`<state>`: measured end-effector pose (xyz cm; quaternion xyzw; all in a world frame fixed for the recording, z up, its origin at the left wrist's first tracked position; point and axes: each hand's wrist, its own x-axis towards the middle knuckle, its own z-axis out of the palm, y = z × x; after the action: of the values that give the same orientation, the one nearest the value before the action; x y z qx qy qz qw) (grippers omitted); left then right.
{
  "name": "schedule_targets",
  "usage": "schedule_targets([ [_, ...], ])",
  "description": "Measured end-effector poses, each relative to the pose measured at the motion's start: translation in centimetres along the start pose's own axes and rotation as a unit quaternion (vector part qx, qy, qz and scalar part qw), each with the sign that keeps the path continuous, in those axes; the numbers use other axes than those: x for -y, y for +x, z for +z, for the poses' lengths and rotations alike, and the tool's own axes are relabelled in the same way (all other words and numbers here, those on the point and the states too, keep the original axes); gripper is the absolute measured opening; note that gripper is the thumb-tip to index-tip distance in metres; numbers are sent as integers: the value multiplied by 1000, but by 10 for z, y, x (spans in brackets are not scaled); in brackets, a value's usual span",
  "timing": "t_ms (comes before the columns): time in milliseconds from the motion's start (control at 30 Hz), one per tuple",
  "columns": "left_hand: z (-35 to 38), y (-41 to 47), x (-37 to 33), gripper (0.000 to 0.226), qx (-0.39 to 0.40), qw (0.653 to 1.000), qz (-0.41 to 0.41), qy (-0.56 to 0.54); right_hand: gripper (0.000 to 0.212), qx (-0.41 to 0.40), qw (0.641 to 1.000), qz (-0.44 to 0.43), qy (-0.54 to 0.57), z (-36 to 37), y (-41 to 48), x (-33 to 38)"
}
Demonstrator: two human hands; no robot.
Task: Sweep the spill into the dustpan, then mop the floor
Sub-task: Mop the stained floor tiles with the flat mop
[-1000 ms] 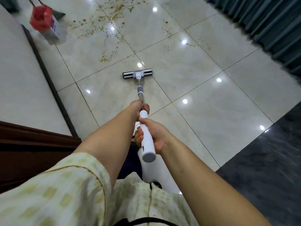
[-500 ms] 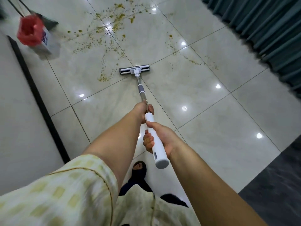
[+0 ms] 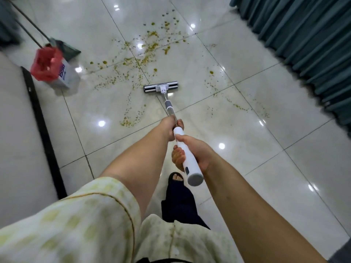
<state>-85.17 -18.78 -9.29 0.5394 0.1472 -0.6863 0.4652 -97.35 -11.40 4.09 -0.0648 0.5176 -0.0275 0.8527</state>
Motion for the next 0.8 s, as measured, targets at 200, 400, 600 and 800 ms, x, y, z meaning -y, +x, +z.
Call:
schedule_targets([
  [200,52,52,-118,9,-19,1000,-3,13,21,24,999,-18,17,47,32,127],
  [400,81,98,-216,21,-33,999,11,35,24,30,999,-7,38,95,74,217],
  [600,96,160,-320,22,-38,999,-9,32,23,13,999,-7,39,147,129,303],
  [800,101,222,-408,18,1,1000,-23,12,22,-8,998,0,59,193,199,378],
])
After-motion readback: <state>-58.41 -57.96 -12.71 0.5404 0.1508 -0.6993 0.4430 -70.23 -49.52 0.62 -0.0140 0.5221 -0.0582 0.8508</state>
